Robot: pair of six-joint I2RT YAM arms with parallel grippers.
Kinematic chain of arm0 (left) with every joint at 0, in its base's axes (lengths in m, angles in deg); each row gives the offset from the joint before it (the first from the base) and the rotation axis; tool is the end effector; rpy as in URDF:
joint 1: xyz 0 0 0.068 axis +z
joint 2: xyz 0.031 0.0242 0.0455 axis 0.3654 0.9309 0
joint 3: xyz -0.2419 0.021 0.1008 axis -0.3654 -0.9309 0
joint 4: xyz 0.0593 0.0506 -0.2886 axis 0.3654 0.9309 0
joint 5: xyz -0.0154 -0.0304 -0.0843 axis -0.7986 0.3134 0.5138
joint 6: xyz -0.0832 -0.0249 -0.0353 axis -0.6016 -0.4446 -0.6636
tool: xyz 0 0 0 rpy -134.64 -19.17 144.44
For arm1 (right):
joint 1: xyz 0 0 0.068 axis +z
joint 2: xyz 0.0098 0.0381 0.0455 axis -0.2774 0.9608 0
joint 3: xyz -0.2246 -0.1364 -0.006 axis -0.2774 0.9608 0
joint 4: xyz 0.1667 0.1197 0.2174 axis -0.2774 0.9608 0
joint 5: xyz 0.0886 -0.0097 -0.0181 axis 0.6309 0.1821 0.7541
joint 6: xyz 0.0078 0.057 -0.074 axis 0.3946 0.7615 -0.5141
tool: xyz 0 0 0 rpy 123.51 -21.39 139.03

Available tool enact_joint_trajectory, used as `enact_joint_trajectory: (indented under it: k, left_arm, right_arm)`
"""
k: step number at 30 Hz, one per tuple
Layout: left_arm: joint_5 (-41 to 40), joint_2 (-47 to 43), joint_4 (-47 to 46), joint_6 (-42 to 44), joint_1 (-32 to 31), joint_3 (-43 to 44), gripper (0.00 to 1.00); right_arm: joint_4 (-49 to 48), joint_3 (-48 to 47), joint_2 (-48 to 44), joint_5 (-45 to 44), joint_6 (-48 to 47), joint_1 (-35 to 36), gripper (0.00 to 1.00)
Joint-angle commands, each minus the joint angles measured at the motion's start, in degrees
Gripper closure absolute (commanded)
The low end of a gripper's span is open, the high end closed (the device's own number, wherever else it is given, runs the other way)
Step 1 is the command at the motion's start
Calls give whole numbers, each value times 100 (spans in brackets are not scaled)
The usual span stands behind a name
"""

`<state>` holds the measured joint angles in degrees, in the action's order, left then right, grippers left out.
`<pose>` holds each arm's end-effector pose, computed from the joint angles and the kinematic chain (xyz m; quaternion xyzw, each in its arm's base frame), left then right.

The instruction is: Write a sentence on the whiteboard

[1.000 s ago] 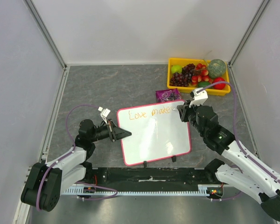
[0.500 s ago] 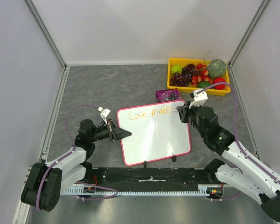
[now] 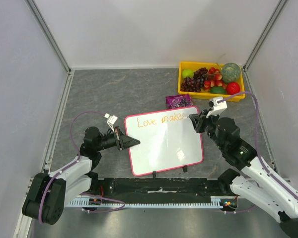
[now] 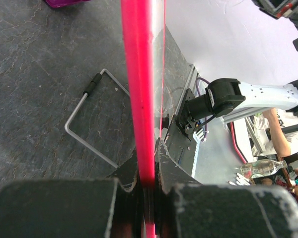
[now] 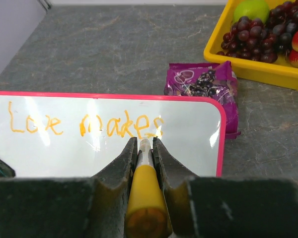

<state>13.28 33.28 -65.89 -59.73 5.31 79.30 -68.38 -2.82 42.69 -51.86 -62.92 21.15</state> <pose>0.2096 -0.1306 0.1320 0.1253 0.7293 -0.5784 0.3433 0.2266 0.1478 0.2900 -0.0184 0.7780 0.2373 0.5814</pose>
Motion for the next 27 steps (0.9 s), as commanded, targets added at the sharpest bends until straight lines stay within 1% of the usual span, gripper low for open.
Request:
enact_joint_trajectory:
  k: [1, 8, 27]
  left_arm:
    - [-294, 53, 244, 1040, -32, -41, 98]
    - [-303, 44, 253, 1049, -23, -41, 98]
    - [-329, 9, 305, 1057, -32, -41, 98]
  right_arm:
    - [170, -348, -618, -155, 169, -8, 100]
    - [241, -656, -838, -217, 187, -8, 100]
    - [267, -436, -838, 152, 214, -8, 100]
